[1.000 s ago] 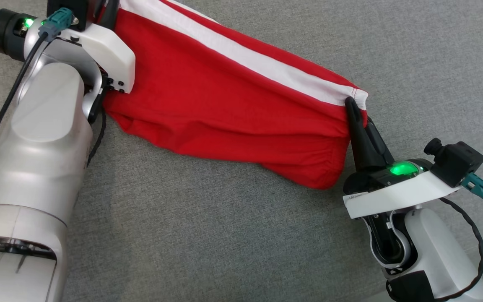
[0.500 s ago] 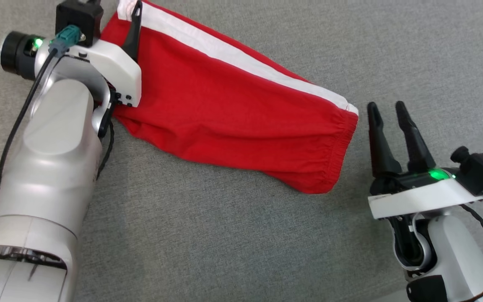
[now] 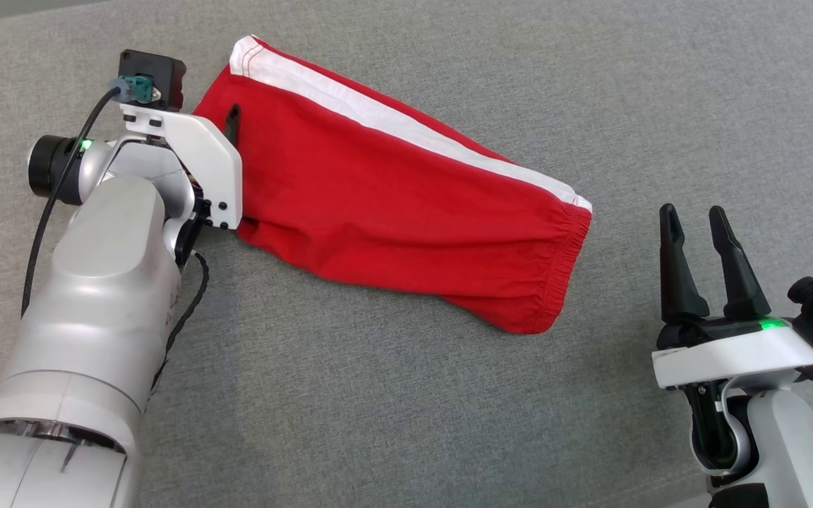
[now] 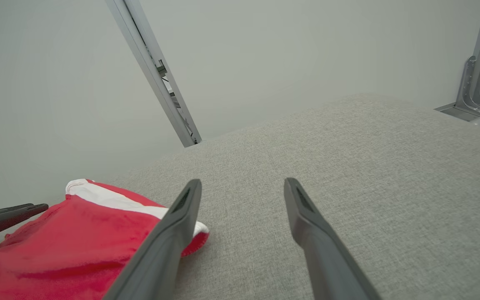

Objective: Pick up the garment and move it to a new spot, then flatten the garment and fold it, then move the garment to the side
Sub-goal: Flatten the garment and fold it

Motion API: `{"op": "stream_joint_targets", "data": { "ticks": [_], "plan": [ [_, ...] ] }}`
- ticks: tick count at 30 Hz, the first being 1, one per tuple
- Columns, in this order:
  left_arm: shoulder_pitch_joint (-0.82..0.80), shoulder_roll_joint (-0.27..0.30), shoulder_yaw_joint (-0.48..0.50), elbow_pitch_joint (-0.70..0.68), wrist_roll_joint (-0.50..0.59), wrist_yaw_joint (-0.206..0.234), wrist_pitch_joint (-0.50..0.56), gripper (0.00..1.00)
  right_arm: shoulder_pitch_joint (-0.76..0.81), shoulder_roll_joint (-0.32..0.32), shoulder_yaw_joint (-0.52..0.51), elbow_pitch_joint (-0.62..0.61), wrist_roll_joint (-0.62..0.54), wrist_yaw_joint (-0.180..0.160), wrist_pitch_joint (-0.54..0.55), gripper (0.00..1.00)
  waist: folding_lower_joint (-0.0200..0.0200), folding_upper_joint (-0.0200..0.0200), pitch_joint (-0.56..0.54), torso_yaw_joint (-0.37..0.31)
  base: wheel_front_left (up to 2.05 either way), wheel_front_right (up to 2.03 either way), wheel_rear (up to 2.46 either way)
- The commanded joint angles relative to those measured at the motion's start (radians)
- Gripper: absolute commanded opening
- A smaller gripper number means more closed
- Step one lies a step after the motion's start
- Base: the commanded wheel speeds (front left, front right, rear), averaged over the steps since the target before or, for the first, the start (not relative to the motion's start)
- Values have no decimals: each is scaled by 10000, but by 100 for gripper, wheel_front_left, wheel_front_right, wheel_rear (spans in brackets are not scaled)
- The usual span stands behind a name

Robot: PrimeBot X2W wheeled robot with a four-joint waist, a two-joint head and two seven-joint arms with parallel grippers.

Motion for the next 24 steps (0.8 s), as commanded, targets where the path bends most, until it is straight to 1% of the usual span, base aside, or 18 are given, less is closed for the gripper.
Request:
{"op": "stream_joint_targets", "data": {
  "ticks": [1, 4, 10, 12, 13, 15, 20, 24],
  "plan": [
    [-6, -5, -60, 65, -54, -31, 399, 100, 95, -50, -20, 22, 17, 1, -51, 100, 0, 0, -20, -43, 0, 0, 0],
    [182, 57, -104, 112, -82, 72, 945, 100, 49, -48, 50, 12, 68, 1, -51, 100, 0, 0, 7, -117, 0, 0, 0],
    [603, 208, -115, 221, -167, 287, 1687, 100, -11, -48, 63, -93, 58, 1, -51, 100, 0, 0, 66, -213, 0, 0, 0],
    [727, 222, -51, 243, -279, 286, 1775, 26, 21, -48, 8, -68, 194, 1, -51, 100, 0, 0, 60, -222, 0, 0, 0],
    [775, 222, -65, 251, -291, 270, 1791, 0, 28, -48, -10, -58, 191, 1, -51, 100, 0, 0, 42, -215, 0, 0, 0],
    [846, 285, -90, 255, -310, 371, 1755, 0, 50, -48, -29, -27, 235, 1, -51, 100, 0, 0, 0, -197, 0, 0, 0],
    [969, 469, -173, 274, -316, 384, 1746, 0, 17, -48, 91, -25, 230, 1, -51, 100, 0, 0, -76, -166, 0, 0, 0],
    [1033, 442, -213, 247, -352, 436, 1274, 0, 56, -50, 42, 13, 230, 1, -51, 100, 0, 0, -215, -75, 0, 0, 0]
  ]
}}
